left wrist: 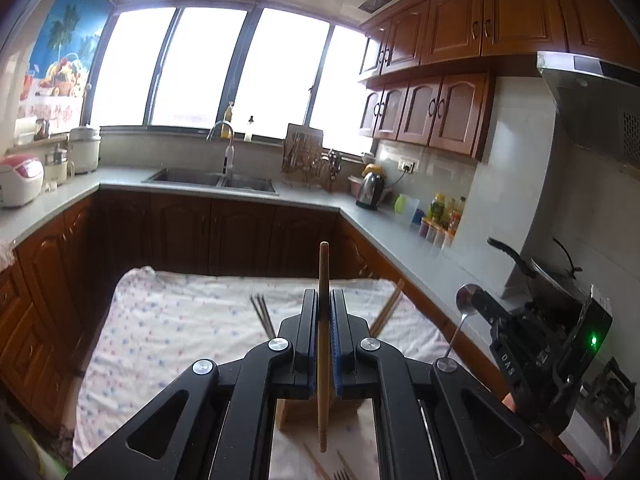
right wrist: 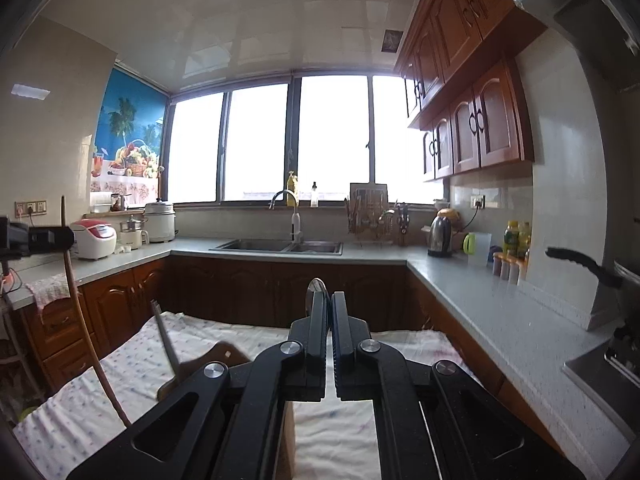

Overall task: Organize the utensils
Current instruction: 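Lift the wooden chopstick and spoon and carry them over the holder, then lower the chopstick and spoon into the holder and open both tools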

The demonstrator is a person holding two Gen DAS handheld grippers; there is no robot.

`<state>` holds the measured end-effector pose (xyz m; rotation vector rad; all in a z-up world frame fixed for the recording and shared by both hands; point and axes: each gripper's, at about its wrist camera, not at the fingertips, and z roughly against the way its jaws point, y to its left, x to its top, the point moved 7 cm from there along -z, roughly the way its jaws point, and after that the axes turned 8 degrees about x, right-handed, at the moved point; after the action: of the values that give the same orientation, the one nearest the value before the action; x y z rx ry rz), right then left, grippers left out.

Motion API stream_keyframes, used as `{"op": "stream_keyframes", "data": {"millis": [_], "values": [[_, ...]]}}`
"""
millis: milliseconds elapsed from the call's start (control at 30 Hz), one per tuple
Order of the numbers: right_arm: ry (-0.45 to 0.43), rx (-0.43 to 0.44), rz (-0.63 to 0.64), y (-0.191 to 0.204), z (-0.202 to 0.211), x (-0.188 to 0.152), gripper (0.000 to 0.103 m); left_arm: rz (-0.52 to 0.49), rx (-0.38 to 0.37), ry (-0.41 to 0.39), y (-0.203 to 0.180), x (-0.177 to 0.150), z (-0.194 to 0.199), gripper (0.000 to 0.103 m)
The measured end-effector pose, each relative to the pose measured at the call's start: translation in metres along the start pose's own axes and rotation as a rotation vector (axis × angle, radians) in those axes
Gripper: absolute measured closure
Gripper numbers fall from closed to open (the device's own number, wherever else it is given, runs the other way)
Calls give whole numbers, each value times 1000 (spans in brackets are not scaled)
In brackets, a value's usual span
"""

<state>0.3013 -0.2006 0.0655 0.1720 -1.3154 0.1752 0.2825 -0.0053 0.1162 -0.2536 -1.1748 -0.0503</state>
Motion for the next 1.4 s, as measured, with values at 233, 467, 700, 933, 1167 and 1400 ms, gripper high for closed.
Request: {"op": "stream_keyframes", "data": {"millis": [233, 467, 700, 933, 1167, 1400], "values": [[-41, -37, 77, 4, -29, 11, 101, -19, 28, -48, 1, 16, -34, 99], [-80, -63, 170, 19, -60, 7, 101, -25, 57, -62, 1, 14, -75, 99], [-51, -53, 199, 28, -78, -29, 101, -2, 96, -19, 4, -10, -117, 99], [-14, -22, 170, 31, -73, -53, 100, 15, 105, 4, 5, -38, -134, 99], [52, -4, 97, 18, -68, -69, 100, 47, 102, 42, 15, -72, -141, 99], [130, 32, 66, 16, -68, -87, 101, 37, 65, 18, 17, -79, -135, 99]]}}
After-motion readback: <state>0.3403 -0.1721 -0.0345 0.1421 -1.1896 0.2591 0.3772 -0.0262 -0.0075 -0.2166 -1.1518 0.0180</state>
